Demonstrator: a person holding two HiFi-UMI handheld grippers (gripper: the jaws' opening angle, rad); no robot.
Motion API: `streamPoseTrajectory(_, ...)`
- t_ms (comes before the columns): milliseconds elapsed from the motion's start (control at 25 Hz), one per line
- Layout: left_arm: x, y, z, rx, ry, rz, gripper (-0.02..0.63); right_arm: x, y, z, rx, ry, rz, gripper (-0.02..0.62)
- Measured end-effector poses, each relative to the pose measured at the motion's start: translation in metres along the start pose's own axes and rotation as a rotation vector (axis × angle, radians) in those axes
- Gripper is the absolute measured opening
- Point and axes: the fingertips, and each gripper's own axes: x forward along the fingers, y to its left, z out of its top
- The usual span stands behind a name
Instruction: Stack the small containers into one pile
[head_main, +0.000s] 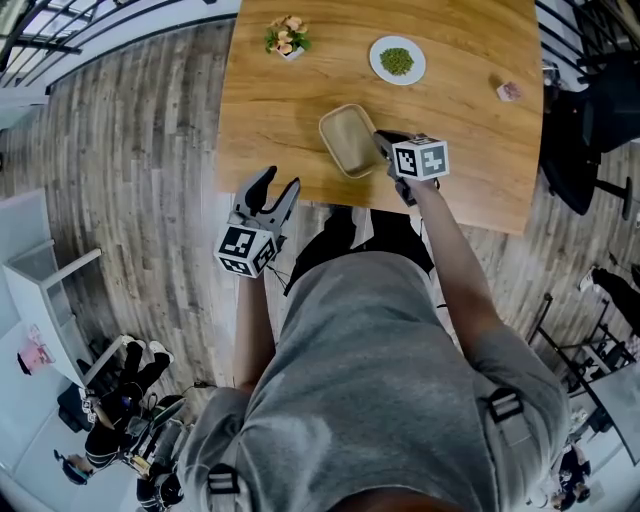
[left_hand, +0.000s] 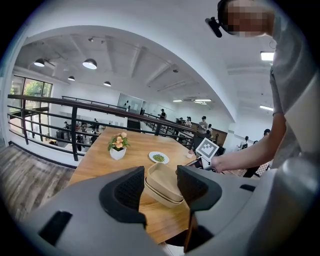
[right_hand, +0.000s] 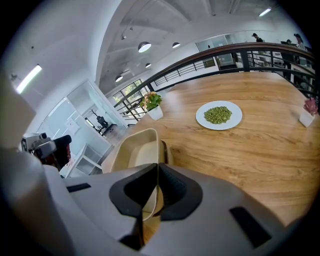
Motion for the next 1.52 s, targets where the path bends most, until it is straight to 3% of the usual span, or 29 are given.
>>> streamPoseTrajectory(360,-0.002,0.006,-0.005,-0.012,0.009,0.012,0.221,0.011,-0.006,-0.009,-0.028,0.025,-0.024,0.021)
streamPoseTrajectory(760,0.000,0.006,-0.010,-0.022,0.020,0.018,0.221,0.020,-0.005,-0.012,-0.015,0.021,0.007,0.026)
streamPoseTrajectory(1240,0.007,0.000,-0.011,-0.023,0.024,0.013,0.221,0.019,-0.012,-0.019,-0.038,0.024,-0.013,0.103)
streamPoseTrajectory(1520,0.008,-0.005,-0.010,-0.015,0.023,0.001,0.221,0.010,-0.015,-0.021,-0.043,0.003,-0.029,0.110)
